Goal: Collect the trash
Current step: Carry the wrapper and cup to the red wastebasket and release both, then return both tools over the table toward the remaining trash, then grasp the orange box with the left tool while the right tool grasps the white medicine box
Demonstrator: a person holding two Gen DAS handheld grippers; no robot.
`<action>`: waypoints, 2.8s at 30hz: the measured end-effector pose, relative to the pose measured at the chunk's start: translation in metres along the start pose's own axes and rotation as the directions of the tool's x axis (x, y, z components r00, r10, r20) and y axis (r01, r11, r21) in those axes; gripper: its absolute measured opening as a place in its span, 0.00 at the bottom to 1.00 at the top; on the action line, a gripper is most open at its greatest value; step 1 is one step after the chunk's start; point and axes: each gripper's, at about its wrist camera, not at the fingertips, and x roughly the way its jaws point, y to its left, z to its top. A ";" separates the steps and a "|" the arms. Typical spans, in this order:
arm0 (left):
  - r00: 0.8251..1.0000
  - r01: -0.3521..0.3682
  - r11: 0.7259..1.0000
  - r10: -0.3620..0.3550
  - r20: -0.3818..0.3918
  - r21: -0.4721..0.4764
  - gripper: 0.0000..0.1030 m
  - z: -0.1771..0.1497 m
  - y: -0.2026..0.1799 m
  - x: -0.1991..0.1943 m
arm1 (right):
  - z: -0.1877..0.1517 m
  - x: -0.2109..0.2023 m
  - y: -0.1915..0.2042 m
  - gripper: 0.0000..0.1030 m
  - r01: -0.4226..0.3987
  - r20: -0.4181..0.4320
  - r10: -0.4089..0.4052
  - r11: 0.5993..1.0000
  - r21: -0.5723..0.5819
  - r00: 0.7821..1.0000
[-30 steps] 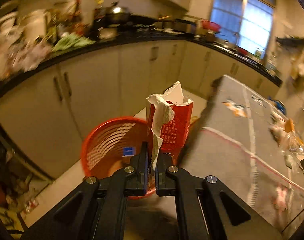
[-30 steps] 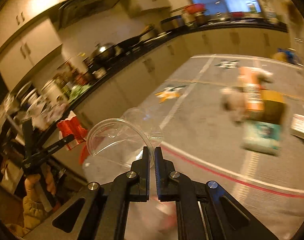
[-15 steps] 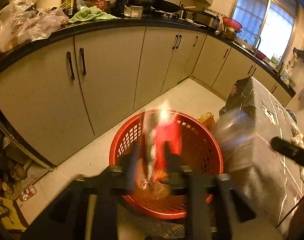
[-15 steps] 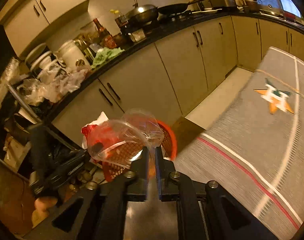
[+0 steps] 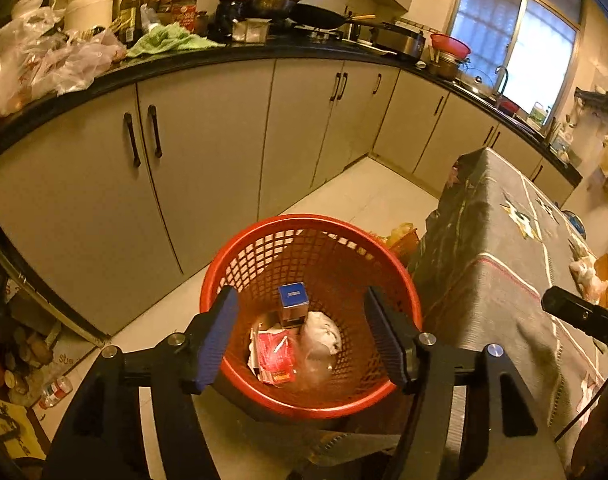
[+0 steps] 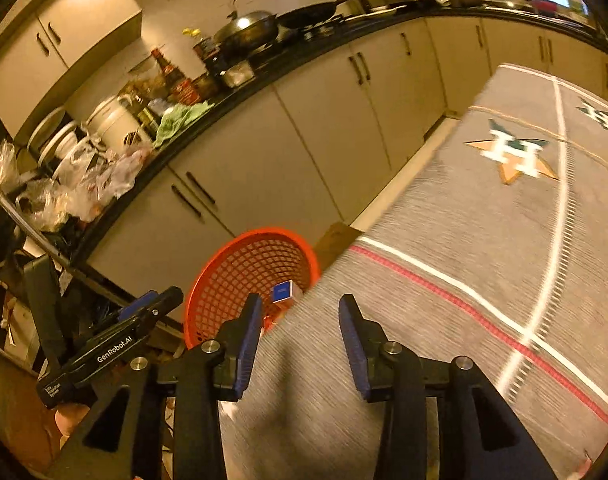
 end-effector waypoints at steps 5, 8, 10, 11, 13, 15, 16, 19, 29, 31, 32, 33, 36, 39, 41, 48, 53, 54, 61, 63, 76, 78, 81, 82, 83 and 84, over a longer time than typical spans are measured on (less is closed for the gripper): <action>1.000 0.020 0.999 -0.020 0.010 0.044 0.64 -0.003 -0.028 -0.016 | -0.014 -0.036 -0.018 0.45 0.018 0.046 -0.019 0.999 0.028 0.999; 0.999 0.034 0.996 -0.036 0.014 0.079 0.65 -0.006 -0.050 -0.025 | -0.025 -0.059 -0.030 0.48 0.028 0.073 -0.031 0.998 0.047 0.997; 0.999 0.046 0.993 -0.048 0.017 0.105 0.65 -0.010 -0.067 -0.031 | -0.032 -0.076 -0.039 0.49 0.036 0.093 -0.042 0.997 0.064 0.995; 0.998 0.056 0.991 -0.058 0.018 0.120 0.65 -0.012 -0.078 -0.035 | -0.036 -0.086 -0.044 0.50 0.040 0.105 -0.048 0.997 0.072 0.993; 0.997 0.074 0.986 -0.077 0.015 0.148 0.67 -0.015 -0.096 -0.040 | -0.045 -0.105 -0.055 0.52 0.061 0.126 -0.071 0.995 0.084 0.989; 0.995 0.095 0.980 -0.098 0.006 0.176 0.68 -0.019 -0.116 -0.044 | -0.055 -0.125 -0.066 0.54 0.084 0.149 -0.098 0.992 0.093 0.984; 0.994 0.111 0.975 -0.112 -0.004 0.193 0.69 -0.022 -0.129 -0.046 | -0.059 -0.133 -0.072 0.54 0.098 0.157 -0.112 0.990 0.098 0.981; 0.989 0.150 0.961 -0.146 -0.036 0.233 0.70 -0.030 -0.160 -0.048 | -0.077 -0.164 -0.096 0.55 0.149 0.184 -0.171 0.980 0.129 0.968; 0.953 0.291 0.893 -0.241 -0.181 0.344 0.70 -0.063 -0.265 -0.025 | -0.138 -0.268 -0.190 0.61 0.303 0.218 -0.379 0.900 0.312 0.899; 0.944 0.316 0.881 -0.252 -0.215 0.353 0.70 -0.070 -0.284 -0.016 | -0.147 -0.286 -0.209 0.61 0.323 0.221 -0.415 0.877 0.356 0.883; 0.937 0.331 0.873 -0.260 -0.233 0.357 0.70 -0.074 -0.294 -0.010 | -0.150 -0.293 -0.215 0.62 0.329 0.222 -0.427 0.868 0.372 0.877; 0.932 0.343 0.867 -0.266 -0.245 0.362 0.70 -0.078 -0.303 -0.007 | -0.153 -0.300 -0.223 0.62 0.334 0.222 -0.440 0.858 0.390 0.870; 0.928 0.352 0.851 -0.263 -0.263 0.391 0.70 -0.088 -0.328 0.004 | -0.162 -0.319 -0.241 0.63 0.350 0.223 -0.476 0.829 0.436 0.850; 0.932 0.340 0.844 -0.243 -0.270 0.414 0.70 -0.094 -0.340 0.013 | -0.166 -0.330 -0.255 0.67 0.351 0.226 -0.497 0.808 0.473 0.838; 0.936 0.330 0.844 -0.235 -0.262 0.423 0.72 -0.096 -0.344 0.015 | -0.167 -0.333 -0.263 0.68 0.347 0.226 -0.502 0.799 0.492 0.835; 0.951 0.293 0.834 -0.206 -0.229 0.468 0.85 -0.104 -0.350 0.017 | -0.152 -0.328 -0.294 0.68 0.335 0.200 -0.512 0.763 0.553 0.835; 0.954 0.279 0.817 -0.178 -0.240 0.504 0.92 -0.107 -0.356 0.020 | -0.141 -0.324 -0.309 0.68 0.331 0.184 -0.519 0.740 0.586 0.835; 0.953 0.282 0.816 -0.180 -0.243 0.504 0.92 -0.107 -0.355 0.020 | -0.139 -0.324 -0.311 0.68 0.328 0.185 -0.518 0.739 0.588 0.835; 0.931 0.326 0.828 -0.196 -0.309 0.457 0.93 -0.101 -0.352 0.011 | -0.126 -0.329 -0.315 0.69 0.321 0.207 -0.521 0.743 0.587 0.828; 0.917 0.375 0.823 -0.260 -0.304 0.426 0.93 -0.087 -0.355 -0.003 | -0.122 -0.333 -0.319 0.70 0.325 0.217 -0.533 0.739 0.590 0.818; 0.868 0.494 0.735 -0.383 -0.316 0.465 0.87 -0.006 -0.484 0.012 | -0.101 -0.311 -0.354 0.71 0.347 0.189 -0.558 0.710 0.613 0.808; 0.881 0.470 0.720 -0.342 -0.328 0.511 0.84 -0.005 -0.509 0.027 | -0.097 -0.310 -0.356 0.72 0.349 0.192 -0.557 0.715 0.606 0.808; 0.897 0.431 0.710 -0.271 -0.348 0.557 0.74 -0.011 -0.533 0.050 | -0.090 -0.308 -0.361 0.74 0.364 0.187 -0.563 0.717 0.594 0.805; 0.896 0.430 0.708 -0.258 -0.361 0.561 0.67 -0.013 -0.538 0.055 | -0.088 -0.306 -0.362 0.74 0.363 0.185 -0.560 0.719 0.593 0.807; 0.892 0.436 0.709 -0.257 -0.373 0.555 0.65 -0.014 -0.540 0.061 | -0.087 -0.304 -0.363 0.74 0.361 0.182 -0.556 0.721 0.591 0.811; 0.888 0.444 0.718 -0.276 -0.367 0.536 0.64 -0.012 -0.539 0.062 | -0.086 -0.301 -0.365 0.74 0.364 0.176 -0.554 0.722 0.589 0.813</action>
